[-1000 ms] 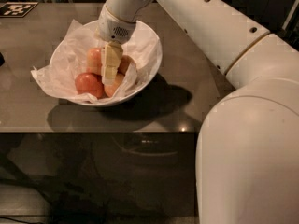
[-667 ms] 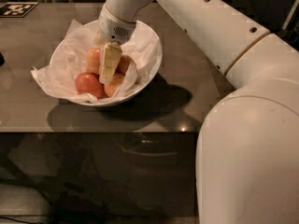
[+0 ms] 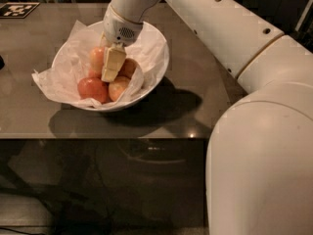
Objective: Pick apple from white bowl
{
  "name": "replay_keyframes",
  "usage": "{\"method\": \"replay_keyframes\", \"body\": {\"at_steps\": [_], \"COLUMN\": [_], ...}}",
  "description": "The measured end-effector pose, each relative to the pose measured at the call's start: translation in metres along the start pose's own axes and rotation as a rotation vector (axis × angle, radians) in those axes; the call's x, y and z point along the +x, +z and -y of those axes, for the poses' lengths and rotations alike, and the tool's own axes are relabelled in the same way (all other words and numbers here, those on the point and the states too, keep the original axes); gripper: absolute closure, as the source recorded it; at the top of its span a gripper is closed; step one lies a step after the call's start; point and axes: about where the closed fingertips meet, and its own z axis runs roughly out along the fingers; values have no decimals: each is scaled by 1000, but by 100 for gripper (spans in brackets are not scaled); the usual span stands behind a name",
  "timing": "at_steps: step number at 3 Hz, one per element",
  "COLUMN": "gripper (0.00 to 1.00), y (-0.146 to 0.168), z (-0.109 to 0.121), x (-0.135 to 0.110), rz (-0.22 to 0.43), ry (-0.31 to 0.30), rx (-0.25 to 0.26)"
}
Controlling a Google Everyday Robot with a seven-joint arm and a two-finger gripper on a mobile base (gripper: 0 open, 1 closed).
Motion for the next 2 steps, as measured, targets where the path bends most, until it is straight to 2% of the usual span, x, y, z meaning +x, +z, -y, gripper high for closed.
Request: {"method": "replay_keyframes", "body": {"at_steps": [1, 2], "gripper": [89, 100], "y": [0, 0], "z": [0, 3], "x": [0, -4], "rz": [0, -10], "ry": [0, -5], "rx": [0, -3]}}
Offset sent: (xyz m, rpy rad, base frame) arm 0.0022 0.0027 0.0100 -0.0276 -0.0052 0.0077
